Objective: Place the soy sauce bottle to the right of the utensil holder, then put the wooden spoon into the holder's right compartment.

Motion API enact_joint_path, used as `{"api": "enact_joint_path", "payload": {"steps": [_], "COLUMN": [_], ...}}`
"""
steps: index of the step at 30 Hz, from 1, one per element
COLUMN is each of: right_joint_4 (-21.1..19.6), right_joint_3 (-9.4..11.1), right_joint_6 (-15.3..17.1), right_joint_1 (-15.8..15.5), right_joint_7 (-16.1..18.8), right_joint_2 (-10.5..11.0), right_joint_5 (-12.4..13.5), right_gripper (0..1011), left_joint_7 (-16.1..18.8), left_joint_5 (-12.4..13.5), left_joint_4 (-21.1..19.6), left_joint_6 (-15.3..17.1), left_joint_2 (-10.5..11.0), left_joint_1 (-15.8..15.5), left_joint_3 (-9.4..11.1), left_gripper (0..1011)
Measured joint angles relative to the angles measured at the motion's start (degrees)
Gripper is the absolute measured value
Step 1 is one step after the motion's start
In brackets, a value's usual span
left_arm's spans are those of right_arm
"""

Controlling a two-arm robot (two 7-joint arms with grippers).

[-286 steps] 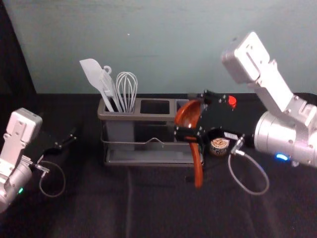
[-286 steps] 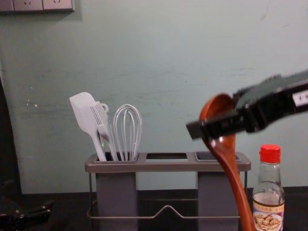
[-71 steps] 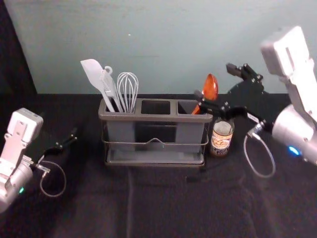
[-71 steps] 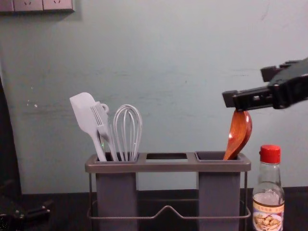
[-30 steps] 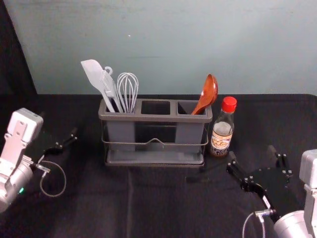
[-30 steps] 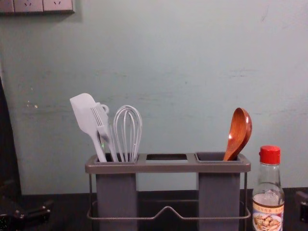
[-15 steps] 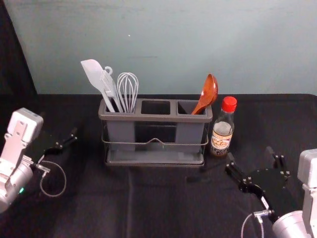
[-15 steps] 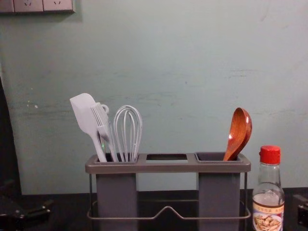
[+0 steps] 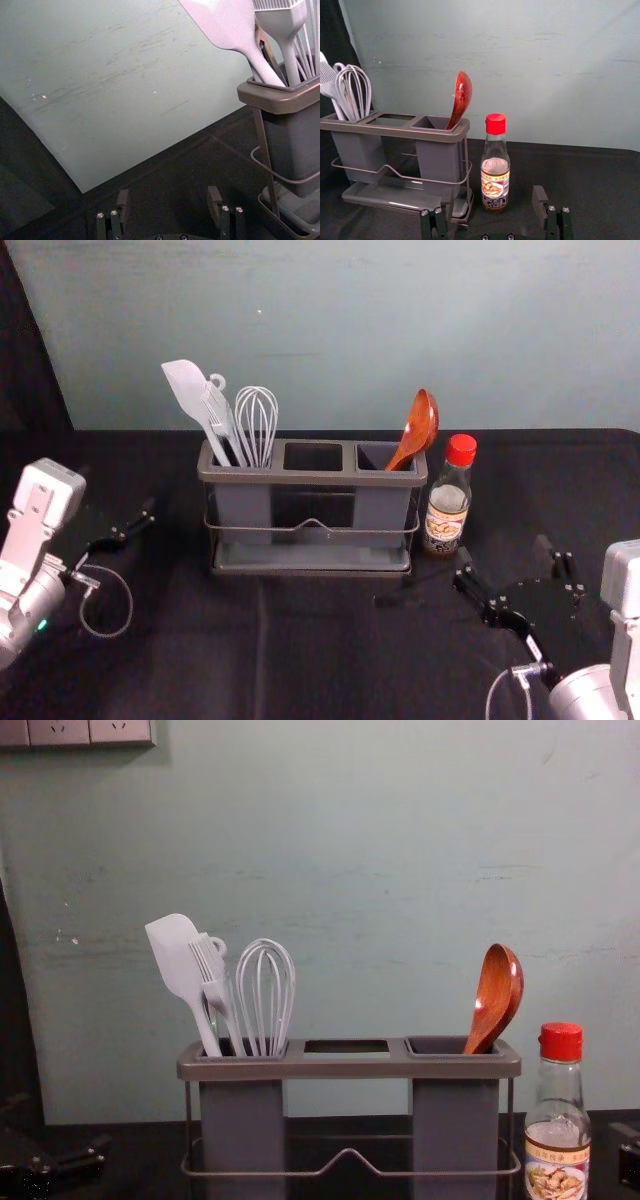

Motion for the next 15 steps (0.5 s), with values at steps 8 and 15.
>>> {"api": "enact_joint_path", "payload": {"steps": [8, 15], "right_joint_4": [0.0, 0.0], "right_joint_3": [0.0, 0.0], "right_joint_6": [0.0, -0.1], "right_joint_1": [0.0, 0.0], "right_joint_7": [0.0, 0.0], "right_joint_2": [0.0, 0.0], "right_joint_5": [0.1, 0.1], "right_gripper": [1004, 1004], "left_joint_7": [0.0, 0.0], "left_joint_5": [0.0, 0.0], "left_joint_4": [0.0, 0.0], "left_joint_6": [0.0, 0.0], "left_joint_2": [0.0, 0.0], "left_joint_1": [0.0, 0.0], "left_joint_3": [0.0, 0.0], "left_gripper": [1011, 1012]}}
